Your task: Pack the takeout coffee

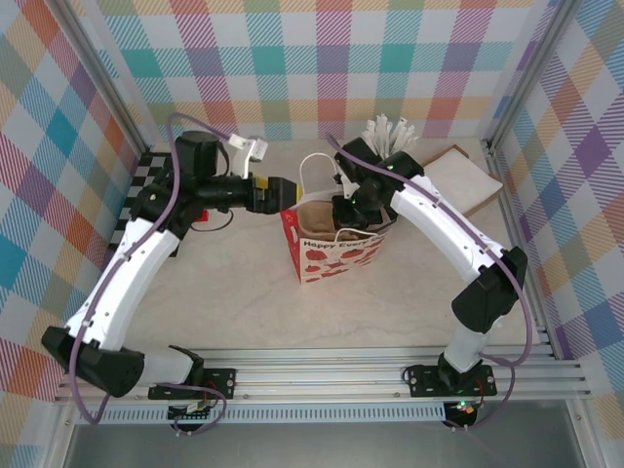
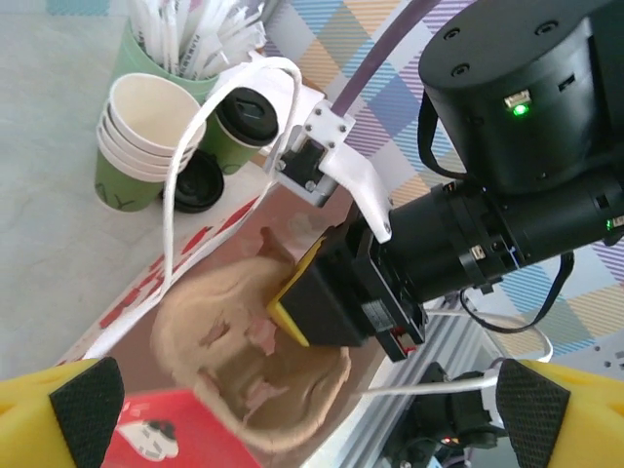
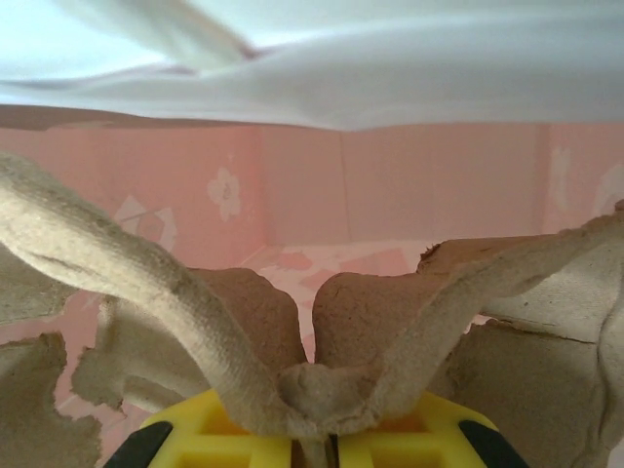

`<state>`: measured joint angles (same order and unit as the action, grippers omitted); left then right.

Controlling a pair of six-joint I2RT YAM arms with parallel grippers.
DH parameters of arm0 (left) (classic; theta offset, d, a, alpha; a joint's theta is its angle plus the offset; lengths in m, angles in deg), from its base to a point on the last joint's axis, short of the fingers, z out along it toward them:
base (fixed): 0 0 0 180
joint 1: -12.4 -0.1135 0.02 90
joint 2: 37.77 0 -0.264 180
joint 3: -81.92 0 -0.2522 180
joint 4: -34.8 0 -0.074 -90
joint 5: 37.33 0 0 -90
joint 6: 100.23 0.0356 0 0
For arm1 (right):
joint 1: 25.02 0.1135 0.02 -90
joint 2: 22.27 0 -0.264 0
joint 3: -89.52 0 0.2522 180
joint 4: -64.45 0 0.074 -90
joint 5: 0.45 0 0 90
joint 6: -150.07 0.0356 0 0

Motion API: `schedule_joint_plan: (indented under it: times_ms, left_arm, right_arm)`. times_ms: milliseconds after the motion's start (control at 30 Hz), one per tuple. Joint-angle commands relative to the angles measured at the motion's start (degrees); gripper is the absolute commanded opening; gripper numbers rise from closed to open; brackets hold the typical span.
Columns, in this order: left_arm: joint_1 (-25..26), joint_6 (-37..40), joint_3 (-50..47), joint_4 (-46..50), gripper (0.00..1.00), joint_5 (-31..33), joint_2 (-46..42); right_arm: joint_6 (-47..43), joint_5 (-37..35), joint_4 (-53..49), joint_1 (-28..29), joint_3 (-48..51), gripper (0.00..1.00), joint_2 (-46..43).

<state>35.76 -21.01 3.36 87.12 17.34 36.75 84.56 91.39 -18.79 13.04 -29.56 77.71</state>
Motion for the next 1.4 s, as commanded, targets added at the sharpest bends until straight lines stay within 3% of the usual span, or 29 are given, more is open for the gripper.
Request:
schedule_joint_plan:
  times_ms: [0,233,533,733,833,967,1067,1167,1367]
  left_arm:
    - [1.68,2.39,-2.77,-4.2,1.0,4.44,-4.63]
    - [11.15,9.37,-7.5,-8.9,1.0,4.42,-10.48]
    - [24.91,21.02,-6.83,-10.38,0.87,18.42,-3.84]
    - [26.67,24.32,-7.43,-14.51,0.77,23.68,0.31]
    - [26.66,25.17,-7.43,-14.71,0.66,23.32,1.5]
    - [26.69,25.93,-8.0,-14.23,0.24,20.58,1.68]
    - [26.69,26.8,-7.67,-12.16,0.06,18.03,0.92]
    - [26.66,27.42,-7.55,-10.5,0.02,14.31,-0.7]
    - [26.7,28.01,-7.01,-9.13,0.04,9.71,-1.3]
  right_arm:
    - [1.34,-5.64,-1.06,0.87,-1.21,0.06,1.08]
    - [0.84,-5.81,-0.9,1.31,-2.09,0.06,2.54]
    - [0.95,-6.08,-1.03,1.74,-3.24,0.06,3.6]
    - [0.74,-5.27,-2.78,1.77,-4.33,0.06,4.6]
    - [0.72,-4.93,-3.2,1.71,-4.72,0.07,5.08]
    - [1.08,-5.38,-4.88,1.78,-6.35,0.07,6.32]
    - [1.17,-5.74,-4.24,1.75,-6.0,0.07,6.48]
    - [1.51,-5.71,-3.51,1.75,-6.17,0.07,6.56]
    - [2.23,-6.77,-4.46,1.79,-5.42,0.07,8.12]
